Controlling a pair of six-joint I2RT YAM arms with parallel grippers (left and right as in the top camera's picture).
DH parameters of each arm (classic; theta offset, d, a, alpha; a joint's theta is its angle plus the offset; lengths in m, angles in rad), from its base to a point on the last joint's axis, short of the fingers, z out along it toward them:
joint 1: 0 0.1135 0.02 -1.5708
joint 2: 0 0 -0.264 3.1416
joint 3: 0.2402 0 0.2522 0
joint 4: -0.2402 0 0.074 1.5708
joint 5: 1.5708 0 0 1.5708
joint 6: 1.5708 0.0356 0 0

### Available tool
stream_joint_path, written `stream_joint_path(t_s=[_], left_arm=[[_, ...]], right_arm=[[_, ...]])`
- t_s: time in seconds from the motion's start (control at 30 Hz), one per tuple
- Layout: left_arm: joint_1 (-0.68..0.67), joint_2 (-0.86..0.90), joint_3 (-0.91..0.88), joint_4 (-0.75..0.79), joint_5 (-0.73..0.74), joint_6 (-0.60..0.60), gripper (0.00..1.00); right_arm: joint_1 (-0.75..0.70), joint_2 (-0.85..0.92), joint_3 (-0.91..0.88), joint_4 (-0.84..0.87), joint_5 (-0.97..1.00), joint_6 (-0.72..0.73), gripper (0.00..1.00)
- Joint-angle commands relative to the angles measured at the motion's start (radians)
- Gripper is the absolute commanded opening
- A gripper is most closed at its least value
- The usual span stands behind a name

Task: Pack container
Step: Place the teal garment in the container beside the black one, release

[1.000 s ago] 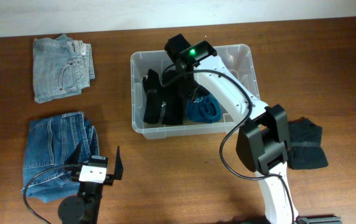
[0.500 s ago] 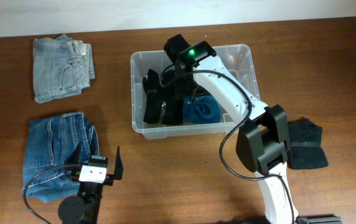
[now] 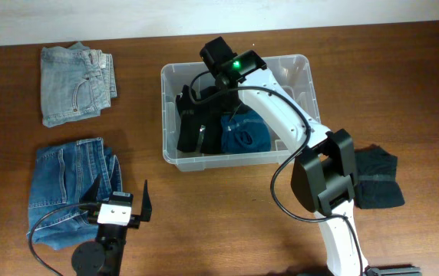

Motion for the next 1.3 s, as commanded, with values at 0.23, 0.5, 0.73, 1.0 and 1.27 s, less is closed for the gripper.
stream_joint_path(t_s=[0.23, 0.5, 0.73, 1.0, 1.27], left_arm=[[0.004, -0.008, -0.006, -0.001, -0.007, 0.015, 0.99], [0.004, -0.008, -0.006, -0.001, -0.007, 0.015, 0.99], [0.004, -0.008, -0.006, -0.001, -0.007, 0.015, 1.0], [0.004, -0.008, -0.006, -0.001, -0.007, 0.015, 1.0], [0.004, -0.008, -0.006, -0.001, -0.007, 0.015, 0.99]], right_arm=[[0.018, 0.002, -0.003, 0.048, -0.021, 0.005, 0.22], [0.028, 0.002, -0.129, 0.145, -0.021, 0.006, 0.21], [0.028, 0.002, -0.205, 0.19, -0.014, 0.009, 0.18], [0.026, -0.009, -0.143, 0.166, 0.018, -0.03, 0.22], [0.022, -0.061, 0.084, -0.026, 0.102, -0.082, 0.52]])
